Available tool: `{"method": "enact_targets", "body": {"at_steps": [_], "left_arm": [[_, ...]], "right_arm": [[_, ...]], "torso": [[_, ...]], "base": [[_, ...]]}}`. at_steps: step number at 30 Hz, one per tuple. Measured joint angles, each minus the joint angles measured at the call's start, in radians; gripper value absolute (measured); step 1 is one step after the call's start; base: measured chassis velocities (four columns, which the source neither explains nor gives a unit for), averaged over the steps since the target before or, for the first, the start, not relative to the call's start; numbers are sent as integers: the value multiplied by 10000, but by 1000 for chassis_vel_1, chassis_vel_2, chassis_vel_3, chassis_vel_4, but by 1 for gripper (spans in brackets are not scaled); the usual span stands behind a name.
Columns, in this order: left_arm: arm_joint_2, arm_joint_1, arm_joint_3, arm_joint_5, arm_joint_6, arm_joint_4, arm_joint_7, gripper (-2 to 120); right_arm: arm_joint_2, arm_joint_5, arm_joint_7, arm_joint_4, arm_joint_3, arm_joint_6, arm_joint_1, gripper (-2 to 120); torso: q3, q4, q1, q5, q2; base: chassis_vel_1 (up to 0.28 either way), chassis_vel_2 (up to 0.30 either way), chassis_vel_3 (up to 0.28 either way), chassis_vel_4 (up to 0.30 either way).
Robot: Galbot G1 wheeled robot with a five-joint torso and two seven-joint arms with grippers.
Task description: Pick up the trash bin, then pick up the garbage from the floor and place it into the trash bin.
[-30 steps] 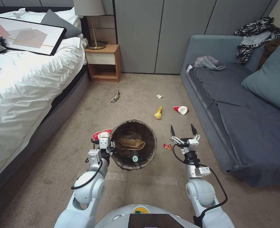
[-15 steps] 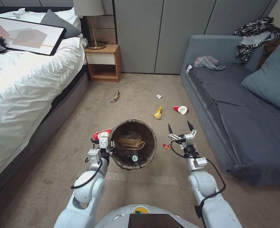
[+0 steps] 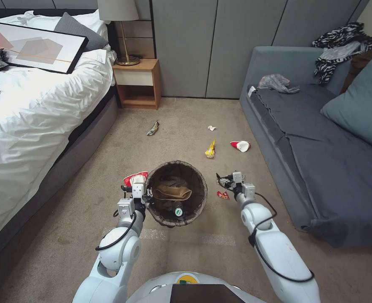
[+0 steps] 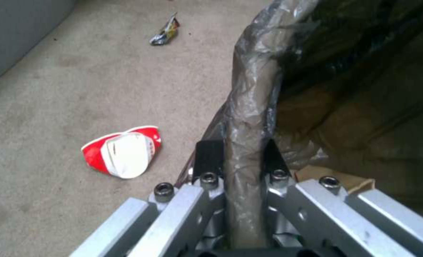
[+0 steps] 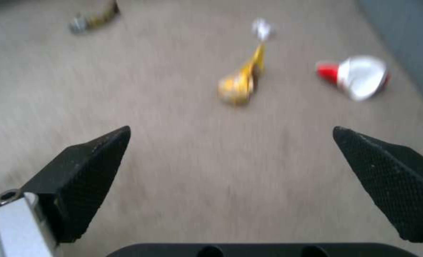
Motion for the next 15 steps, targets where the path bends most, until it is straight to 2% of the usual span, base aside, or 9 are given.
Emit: {"method": "enact_targets", "body": {"at_steps": [5,13,15], "left_arm": [[20,33,-45,9,3,5,-5,2],[14,84,-57,42,-1,-5,-8,2],[38,93,-55,42,-1,-49,-7,2]], "right_arm": [[166,-227,0,-1445,-424,-123,747,100],[261,-562,-221,-2457,-570,-128,1050,100],[171,-1128,-653,-2805,-581,101,1120,100]], "torso": [[0,0,0,1,0],[-1,-1,0,-1,0],[-1,0,0,2,0]], "base": [[0,0,0,0],[0,0,0,0],[0,0,0,0]]}}
